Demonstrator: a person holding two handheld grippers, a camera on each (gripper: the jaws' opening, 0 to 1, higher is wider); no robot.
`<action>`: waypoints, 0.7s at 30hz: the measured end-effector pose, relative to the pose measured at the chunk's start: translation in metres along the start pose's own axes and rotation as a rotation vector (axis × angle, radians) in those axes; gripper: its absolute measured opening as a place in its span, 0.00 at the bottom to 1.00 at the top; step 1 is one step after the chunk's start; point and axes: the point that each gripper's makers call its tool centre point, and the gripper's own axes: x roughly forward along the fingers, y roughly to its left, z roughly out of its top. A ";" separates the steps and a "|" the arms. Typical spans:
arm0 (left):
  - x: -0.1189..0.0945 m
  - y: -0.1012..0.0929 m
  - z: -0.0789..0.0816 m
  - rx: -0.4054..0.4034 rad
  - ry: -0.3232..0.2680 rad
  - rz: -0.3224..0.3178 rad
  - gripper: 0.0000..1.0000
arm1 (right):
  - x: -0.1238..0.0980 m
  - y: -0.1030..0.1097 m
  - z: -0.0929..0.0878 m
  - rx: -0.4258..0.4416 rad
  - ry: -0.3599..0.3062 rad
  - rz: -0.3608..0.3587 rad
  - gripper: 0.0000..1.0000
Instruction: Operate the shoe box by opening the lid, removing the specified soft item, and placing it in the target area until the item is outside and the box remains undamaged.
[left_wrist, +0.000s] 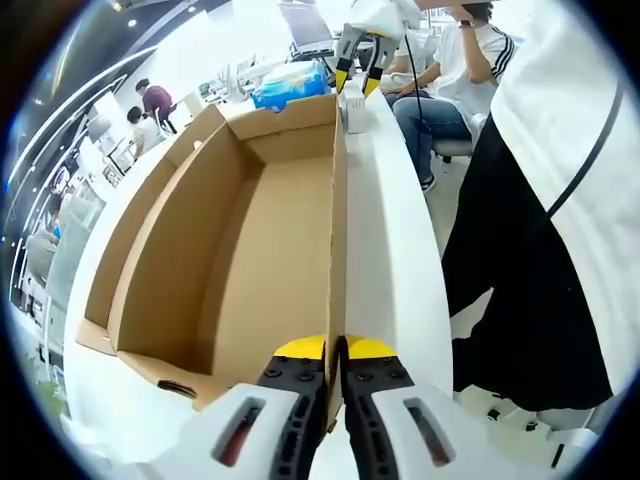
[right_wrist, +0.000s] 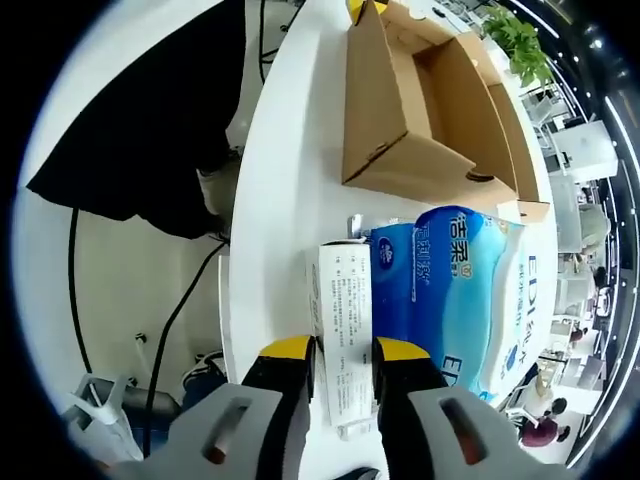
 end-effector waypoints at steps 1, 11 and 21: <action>0.000 0.000 0.000 0.001 0.000 0.000 0.03 | 0.000 0.000 0.000 0.002 0.000 -0.002 0.21; 0.000 -0.001 0.001 0.007 -0.004 -0.001 0.03 | 0.003 -0.007 -0.001 0.054 0.010 -0.067 0.22; 0.000 0.000 0.001 0.007 -0.004 0.002 0.03 | -0.007 -0.006 0.001 0.095 -0.015 -0.107 0.32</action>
